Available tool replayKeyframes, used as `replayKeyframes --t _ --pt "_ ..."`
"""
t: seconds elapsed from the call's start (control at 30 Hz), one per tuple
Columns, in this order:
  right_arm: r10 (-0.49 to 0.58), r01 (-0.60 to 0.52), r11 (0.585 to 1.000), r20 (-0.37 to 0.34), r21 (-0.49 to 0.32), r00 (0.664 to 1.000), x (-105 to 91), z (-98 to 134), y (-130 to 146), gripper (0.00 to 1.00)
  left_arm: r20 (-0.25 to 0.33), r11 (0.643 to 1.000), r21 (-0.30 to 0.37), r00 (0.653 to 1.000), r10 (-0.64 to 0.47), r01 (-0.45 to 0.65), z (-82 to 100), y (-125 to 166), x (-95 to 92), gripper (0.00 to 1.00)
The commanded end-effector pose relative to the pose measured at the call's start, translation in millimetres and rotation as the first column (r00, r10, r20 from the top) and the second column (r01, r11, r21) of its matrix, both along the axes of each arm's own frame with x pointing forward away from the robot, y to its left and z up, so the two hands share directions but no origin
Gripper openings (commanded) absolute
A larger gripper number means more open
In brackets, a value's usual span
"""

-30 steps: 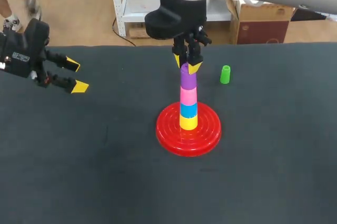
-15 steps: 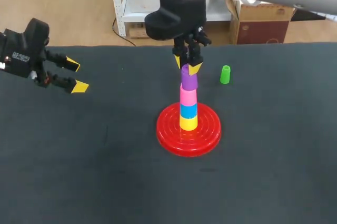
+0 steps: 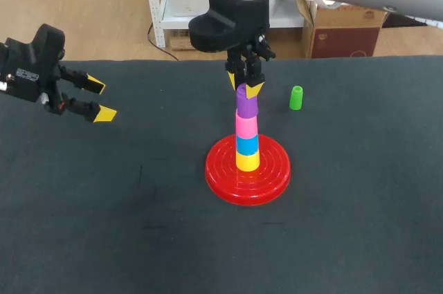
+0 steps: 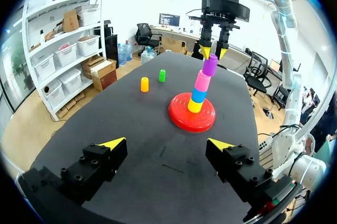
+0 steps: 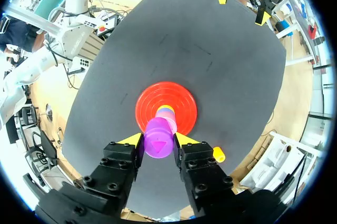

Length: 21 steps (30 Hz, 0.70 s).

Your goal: Pick up and stack the cylinders on the red base in this order: pink,purple,orange,green

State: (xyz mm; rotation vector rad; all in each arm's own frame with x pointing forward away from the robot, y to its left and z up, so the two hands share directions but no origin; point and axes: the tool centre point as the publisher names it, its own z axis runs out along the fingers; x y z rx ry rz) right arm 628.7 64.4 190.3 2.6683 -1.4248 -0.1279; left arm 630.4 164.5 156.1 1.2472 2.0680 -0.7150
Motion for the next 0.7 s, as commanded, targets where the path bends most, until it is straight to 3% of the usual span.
replayKeyframes --t 0.03,0.7 --pt "0.002 -0.002 1.000 0.005 0.001 1.000 -1.5 -8.3 -0.7 0.00 0.003 1.000 -0.003 1.000 -0.002 0.002 -1.3 1.0 -0.1 1.00" --pt "0.000 0.000 1.000 0.030 -0.002 1.000 1.7 -1.3 -0.4 0.00 0.003 1.000 -0.003 1.000 -0.002 0.002 -1.3 1.0 -0.1 1.00"
